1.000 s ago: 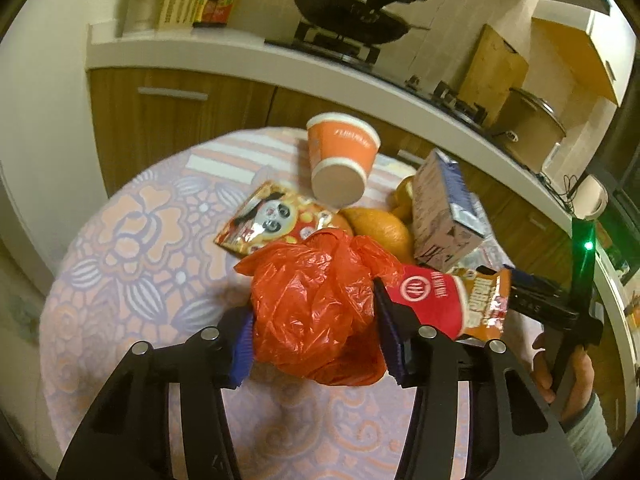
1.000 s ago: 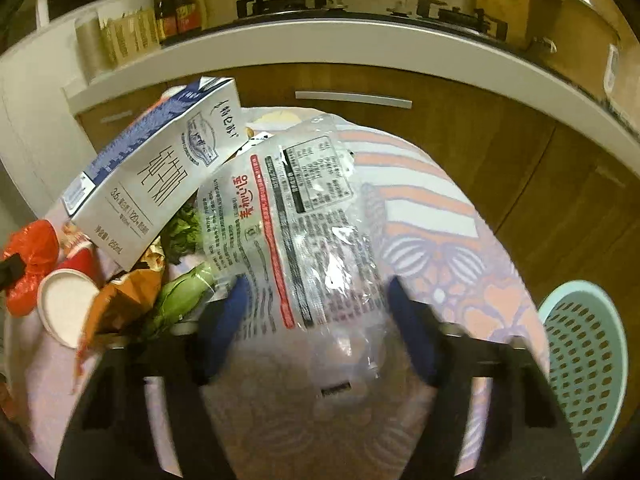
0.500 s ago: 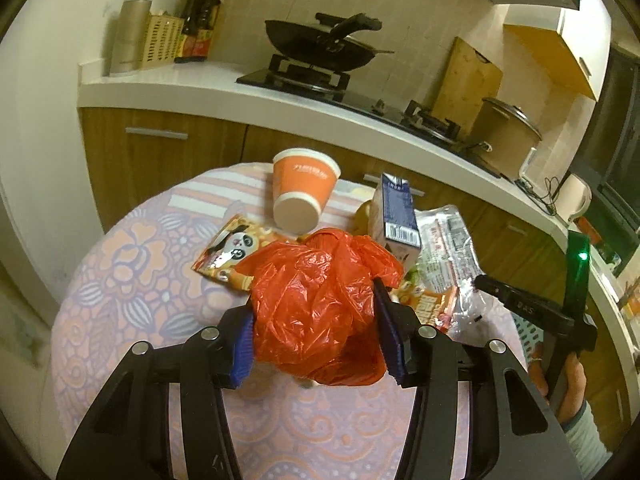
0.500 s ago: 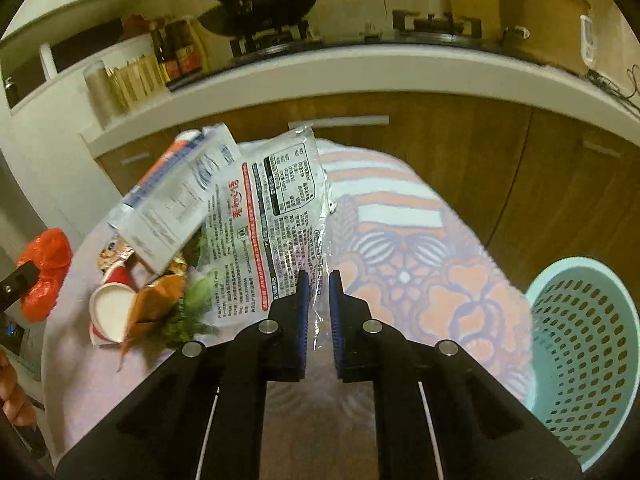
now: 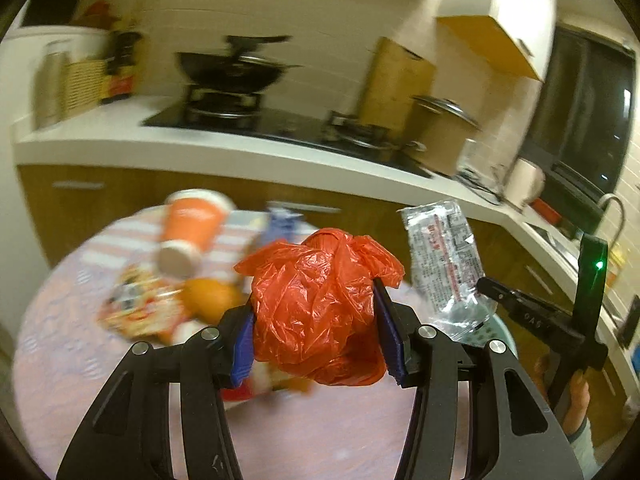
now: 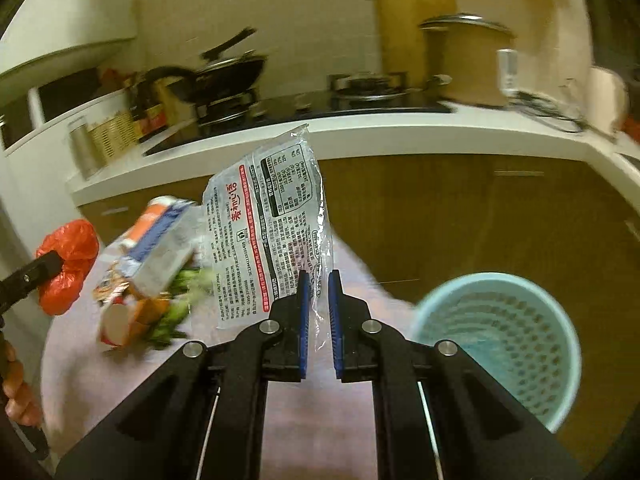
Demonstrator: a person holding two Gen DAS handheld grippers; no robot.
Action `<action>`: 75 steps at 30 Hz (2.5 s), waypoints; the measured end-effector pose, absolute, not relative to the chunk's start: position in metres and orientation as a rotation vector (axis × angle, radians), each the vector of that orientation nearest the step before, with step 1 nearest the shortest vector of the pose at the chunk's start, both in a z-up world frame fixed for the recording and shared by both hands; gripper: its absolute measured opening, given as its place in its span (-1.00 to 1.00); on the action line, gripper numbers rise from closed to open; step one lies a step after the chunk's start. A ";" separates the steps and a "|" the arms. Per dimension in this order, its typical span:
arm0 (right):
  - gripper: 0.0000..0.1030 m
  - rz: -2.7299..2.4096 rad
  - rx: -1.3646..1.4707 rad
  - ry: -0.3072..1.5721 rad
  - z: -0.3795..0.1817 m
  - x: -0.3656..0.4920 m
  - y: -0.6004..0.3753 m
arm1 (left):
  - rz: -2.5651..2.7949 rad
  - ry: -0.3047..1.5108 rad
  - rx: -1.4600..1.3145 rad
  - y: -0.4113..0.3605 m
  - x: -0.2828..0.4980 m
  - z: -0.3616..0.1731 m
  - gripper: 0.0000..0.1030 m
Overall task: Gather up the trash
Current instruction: 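Carry both items to the teal basket and open both tools to drop them, then move both open tools back over the table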
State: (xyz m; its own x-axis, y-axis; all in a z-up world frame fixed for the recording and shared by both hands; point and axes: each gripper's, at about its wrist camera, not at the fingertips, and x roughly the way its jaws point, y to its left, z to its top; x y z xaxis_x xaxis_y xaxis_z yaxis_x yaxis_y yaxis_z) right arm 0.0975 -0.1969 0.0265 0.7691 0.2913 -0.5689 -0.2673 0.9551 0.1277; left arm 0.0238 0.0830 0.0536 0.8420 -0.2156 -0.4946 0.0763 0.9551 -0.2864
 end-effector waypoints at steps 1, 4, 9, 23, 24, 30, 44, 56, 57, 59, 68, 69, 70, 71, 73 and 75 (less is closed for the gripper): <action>-0.85 0.284 0.045 0.621 0.026 0.097 -0.206 | -0.175 0.554 -0.260 0.072 0.030 0.053 -0.05; -0.85 0.188 0.049 0.614 0.023 0.096 -0.244 | -0.226 0.576 -0.236 0.030 0.051 0.050 -0.05; -0.85 0.038 0.063 0.638 0.004 0.097 -0.303 | -0.321 0.626 -0.180 -0.044 0.086 0.037 -0.05; -0.85 -0.151 0.096 0.867 -0.083 0.114 -0.374 | -0.459 0.837 -0.069 -0.169 0.154 -0.042 -0.02; -0.85 -0.154 0.097 0.877 -0.087 0.114 -0.377 | -0.464 0.846 -0.066 -0.173 0.155 -0.046 -0.01; -0.65 -0.155 0.101 0.912 -0.097 0.118 -0.381 | -0.492 0.924 -0.062 -0.184 0.163 -0.066 0.34; -0.13 -0.121 0.062 0.834 -0.066 0.106 -0.352 | -0.448 0.863 -0.103 -0.154 0.139 -0.050 0.34; -0.13 0.056 0.009 0.695 -0.007 0.091 -0.264 | -0.314 0.664 -0.199 -0.059 0.080 0.018 0.34; -0.13 0.077 0.005 0.683 -0.002 0.089 -0.253 | -0.293 0.651 -0.205 -0.050 0.075 0.022 0.34; -0.13 0.111 -0.001 0.668 0.004 0.085 -0.236 | -0.237 0.626 -0.220 -0.027 0.063 0.030 0.34; -0.13 0.290 0.000 0.634 0.010 0.077 -0.152 | 0.041 0.575 -0.255 0.074 0.015 0.041 0.34; -0.13 0.314 0.001 0.639 0.008 0.076 -0.141 | 0.057 0.578 -0.262 0.082 0.015 0.039 0.34; -0.15 0.329 0.002 0.645 0.005 0.075 -0.134 | 0.078 0.585 -0.268 0.091 0.013 0.036 0.34; -0.17 0.352 0.004 0.652 0.003 0.075 -0.125 | 0.091 0.595 -0.272 0.098 0.011 0.032 0.35; -0.18 0.379 0.001 0.663 -0.001 0.073 -0.111 | 0.110 0.625 -0.274 0.107 0.012 0.023 0.35; -0.18 0.396 -0.007 0.673 -0.005 0.072 -0.098 | 0.124 0.648 -0.267 0.112 0.015 0.013 0.39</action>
